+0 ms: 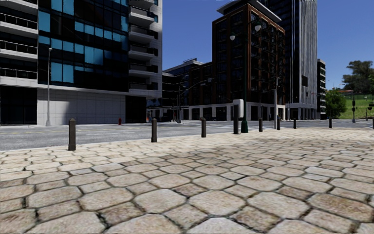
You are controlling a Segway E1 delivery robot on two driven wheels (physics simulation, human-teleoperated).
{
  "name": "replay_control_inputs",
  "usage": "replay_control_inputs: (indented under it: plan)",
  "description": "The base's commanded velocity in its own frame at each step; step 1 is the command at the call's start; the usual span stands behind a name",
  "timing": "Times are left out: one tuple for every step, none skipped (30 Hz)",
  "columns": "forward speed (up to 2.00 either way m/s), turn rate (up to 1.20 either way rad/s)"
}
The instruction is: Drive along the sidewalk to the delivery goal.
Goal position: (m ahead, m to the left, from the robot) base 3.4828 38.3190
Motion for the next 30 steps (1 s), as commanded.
replay_control_inputs:
  plan:
    - [2.00,-0.55]
    - [2.00,-0.55]
    - [2.00,-0.55]
    - [2.00,-0.55]
    - [2.00,-0.55]
    - [2.00,-0.55]
    - [2.00,-0.55]
    - [2.00,-0.55]
    - [2.00,-0.55]
    - [2.00,-0.55]
    - [2.00,-0.55]
    - [2.00,-0.55]
    - [2.00,-0.55]
    - [2.00,-0.55]
    - [2.00,-0.55]
    - [2.00,-0.55]
    - [2.00,-0.55]
    - [2.00,-0.55]
    - [2.00,-0.55]
    - [2.00,-0.55]
    - [2.00,-0.55]
    - [2.00,-0.55]
    - [2.00,-0.55]
    - [2.00,-0.55]
    - [2.00,-0.55]
    - [2.00,-0.53]
    - [2.00,-0.44]
    - [2.00,-0.44]
    - [2.00,-0.37]
    - [2.00,-0.36]
